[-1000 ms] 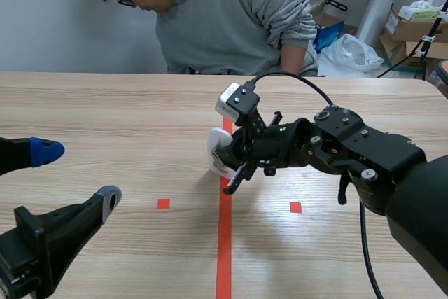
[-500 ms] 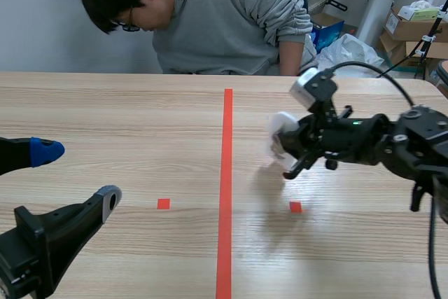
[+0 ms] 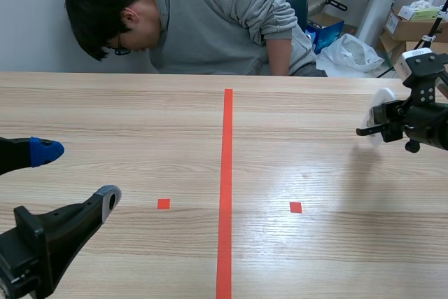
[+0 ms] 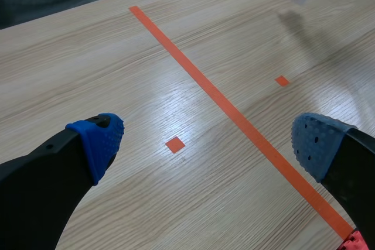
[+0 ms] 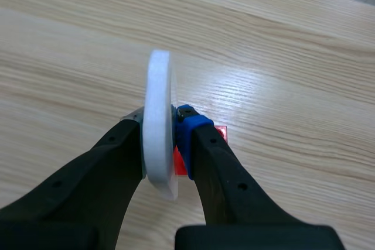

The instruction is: Do the leaf sorting experiment

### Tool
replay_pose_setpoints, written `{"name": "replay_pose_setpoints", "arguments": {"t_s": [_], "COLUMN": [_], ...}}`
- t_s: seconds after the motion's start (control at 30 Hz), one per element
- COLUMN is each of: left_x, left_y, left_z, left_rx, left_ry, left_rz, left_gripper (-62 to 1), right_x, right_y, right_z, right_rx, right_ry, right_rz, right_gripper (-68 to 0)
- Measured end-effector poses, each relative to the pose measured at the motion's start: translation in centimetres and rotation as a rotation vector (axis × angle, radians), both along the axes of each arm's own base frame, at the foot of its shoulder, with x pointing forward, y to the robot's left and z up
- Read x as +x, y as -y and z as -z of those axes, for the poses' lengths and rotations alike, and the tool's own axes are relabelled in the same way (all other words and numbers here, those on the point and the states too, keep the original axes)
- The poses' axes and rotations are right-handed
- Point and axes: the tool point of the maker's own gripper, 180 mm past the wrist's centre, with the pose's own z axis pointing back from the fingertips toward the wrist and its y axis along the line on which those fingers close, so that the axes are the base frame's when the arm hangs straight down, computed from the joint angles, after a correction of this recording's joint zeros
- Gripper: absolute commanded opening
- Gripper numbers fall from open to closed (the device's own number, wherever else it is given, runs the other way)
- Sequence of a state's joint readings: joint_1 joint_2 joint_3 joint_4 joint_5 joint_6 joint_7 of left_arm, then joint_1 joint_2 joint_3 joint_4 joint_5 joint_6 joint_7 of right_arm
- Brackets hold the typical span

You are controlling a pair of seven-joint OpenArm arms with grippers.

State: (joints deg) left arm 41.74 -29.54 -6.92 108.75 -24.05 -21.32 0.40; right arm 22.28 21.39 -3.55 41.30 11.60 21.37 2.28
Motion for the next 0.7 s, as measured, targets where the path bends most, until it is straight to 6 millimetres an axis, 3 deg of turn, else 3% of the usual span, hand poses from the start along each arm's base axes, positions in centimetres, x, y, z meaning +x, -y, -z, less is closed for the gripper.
{"name": "replay_pose_setpoints", "arguments": {"t_s": [0.43, 0.57, 0.7], "left_x": [0.0, 0.0, 0.0], "left_y": [0.0, 0.0, 0.0], "left_z": [0.0, 0.0, 0.1], "left_rx": [-0.001, 0.001, 0.002], "left_ry": [0.0, -0.002, -0.003], "left_rz": [0.0, 0.0, 0.0], "left_gripper": [0.2, 0.2, 0.2], "right_x": [3.8, 3.8, 3.2], "right_y": [-2.5, -2.0, -0.2], "right_z": [0.6, 0.9, 1.4], "right_rx": [0.066, 0.048, -0.008], "right_ry": [0.011, 0.014, 0.007], "right_rz": [0.109, 0.16, 0.219], "right_gripper": [-65.8, -65.8, -65.8]}}
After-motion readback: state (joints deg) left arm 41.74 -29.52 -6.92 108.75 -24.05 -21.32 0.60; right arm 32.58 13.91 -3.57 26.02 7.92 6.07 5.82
